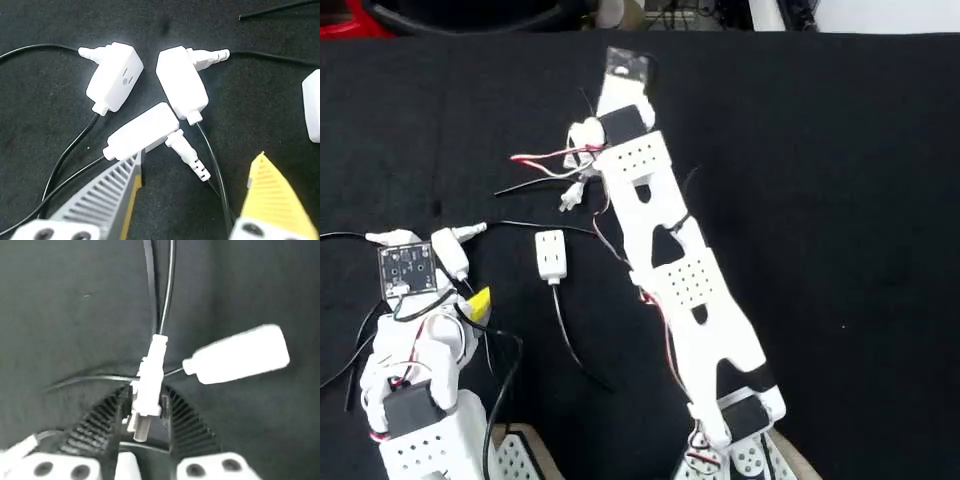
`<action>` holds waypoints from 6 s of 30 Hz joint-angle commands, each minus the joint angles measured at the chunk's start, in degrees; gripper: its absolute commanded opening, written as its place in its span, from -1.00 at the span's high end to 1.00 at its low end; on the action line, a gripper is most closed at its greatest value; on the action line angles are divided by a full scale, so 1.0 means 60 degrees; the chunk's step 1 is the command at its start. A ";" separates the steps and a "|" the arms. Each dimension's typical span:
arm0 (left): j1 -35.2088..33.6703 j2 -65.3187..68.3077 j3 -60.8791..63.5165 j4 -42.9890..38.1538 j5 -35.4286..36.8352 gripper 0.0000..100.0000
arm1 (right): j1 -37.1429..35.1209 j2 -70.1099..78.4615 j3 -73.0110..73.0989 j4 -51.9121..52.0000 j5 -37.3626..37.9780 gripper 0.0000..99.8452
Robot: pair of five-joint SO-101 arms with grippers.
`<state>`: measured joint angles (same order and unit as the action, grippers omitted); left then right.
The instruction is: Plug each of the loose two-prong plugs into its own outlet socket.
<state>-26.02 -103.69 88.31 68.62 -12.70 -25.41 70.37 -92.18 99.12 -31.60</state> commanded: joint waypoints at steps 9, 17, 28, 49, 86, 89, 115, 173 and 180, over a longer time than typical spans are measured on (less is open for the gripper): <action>0.0711 -0.0044 0.0139 -0.0015 -0.0103 0.34 | -0.1040 -0.3978 0.3348 0.0410 0.2300 0.98; 0.0755 -0.0044 0.0183 -0.0015 -0.0103 0.34 | -0.1114 -1.0601 1.1773 0.0322 0.3209 0.98; 0.1297 -0.0044 0.0374 -0.0220 -0.0044 0.34 | 0.1216 -1.8132 2.1502 -0.1817 0.5495 0.98; 0.1487 -0.0044 0.0930 -0.0806 -0.0044 0.34 | 0.1275 -1.9245 2.6352 -0.6154 0.7531 0.85; 0.1487 -0.0044 0.0930 -0.0791 -0.0103 0.34 | 0.2418 -1.1407 2.0418 -0.3722 0.9187 0.83; 0.1487 -0.0044 0.0945 -0.0791 -0.0103 0.34 | 0.2198 -1.1377 2.0330 -0.3707 0.8894 0.81; 0.1487 -0.0044 0.0945 -0.0821 -0.0103 0.34 | 0.1846 -0.9883 2.0403 -0.4322 0.8015 0.85; 0.4711 1.7480 -0.8945 -0.3971 0.3927 0.40 | 0.2330 -1.4234 2.2908 -0.9538 0.3546 0.98; 0.4755 1.7480 -0.8930 -0.4234 0.3839 0.53 | 0.2330 -1.4234 2.2967 -0.9465 0.3546 0.98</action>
<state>3.08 1.27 37.14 45.23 10.51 -12.22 -14.81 47.52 42.86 -9.98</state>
